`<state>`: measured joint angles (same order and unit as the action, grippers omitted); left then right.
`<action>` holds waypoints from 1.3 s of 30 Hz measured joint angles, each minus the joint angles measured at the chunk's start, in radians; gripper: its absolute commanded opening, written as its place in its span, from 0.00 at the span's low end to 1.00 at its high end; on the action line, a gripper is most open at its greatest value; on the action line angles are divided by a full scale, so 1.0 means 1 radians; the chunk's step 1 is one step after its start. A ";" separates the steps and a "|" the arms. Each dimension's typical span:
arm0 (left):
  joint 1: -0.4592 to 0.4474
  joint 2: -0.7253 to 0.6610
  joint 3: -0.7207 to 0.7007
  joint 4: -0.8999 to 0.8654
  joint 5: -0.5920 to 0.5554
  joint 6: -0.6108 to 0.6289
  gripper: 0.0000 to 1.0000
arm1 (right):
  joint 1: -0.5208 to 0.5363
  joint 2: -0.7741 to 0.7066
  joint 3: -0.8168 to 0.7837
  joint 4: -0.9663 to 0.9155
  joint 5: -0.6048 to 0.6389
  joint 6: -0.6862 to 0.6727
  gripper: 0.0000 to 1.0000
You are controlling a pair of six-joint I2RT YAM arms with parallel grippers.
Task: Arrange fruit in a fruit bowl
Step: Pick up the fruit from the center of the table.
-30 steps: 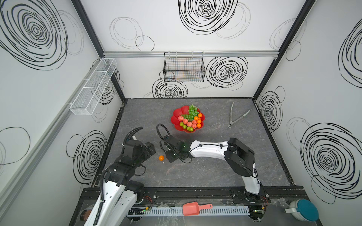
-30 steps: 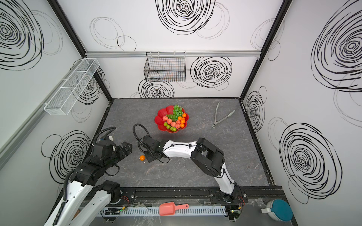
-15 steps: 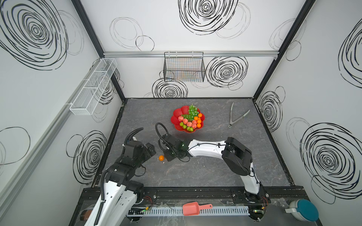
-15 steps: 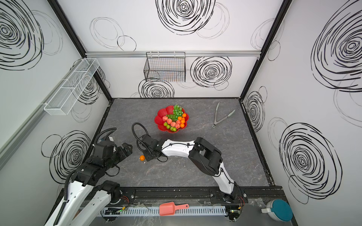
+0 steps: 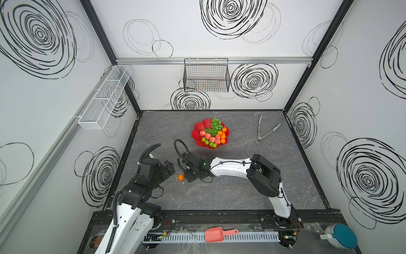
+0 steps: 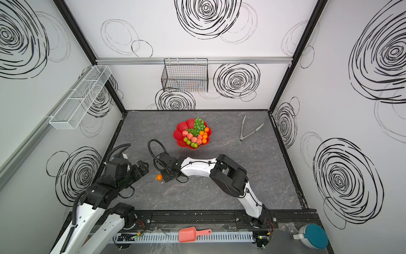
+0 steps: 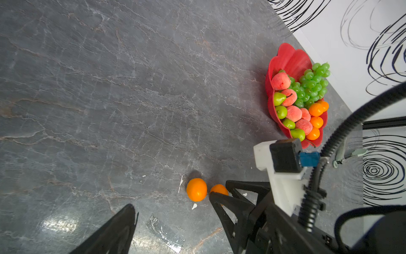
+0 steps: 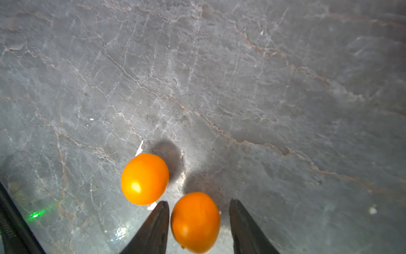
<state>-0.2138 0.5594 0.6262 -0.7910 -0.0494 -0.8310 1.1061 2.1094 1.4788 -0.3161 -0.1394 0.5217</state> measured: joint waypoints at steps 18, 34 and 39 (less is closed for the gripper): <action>0.001 0.000 -0.011 0.007 0.004 0.000 0.96 | 0.000 0.013 0.000 -0.001 -0.012 0.005 0.39; 0.005 0.032 -0.011 0.068 0.054 0.031 0.96 | -0.009 -0.039 -0.034 -0.002 0.008 0.020 0.35; 0.005 0.049 -0.015 0.129 0.117 0.057 0.96 | -0.032 -0.107 -0.064 -0.001 0.016 0.022 0.34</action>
<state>-0.2085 0.6086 0.6109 -0.6624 0.0681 -0.7738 1.0737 2.0026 1.4143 -0.3168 -0.1234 0.5434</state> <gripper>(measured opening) 0.959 0.345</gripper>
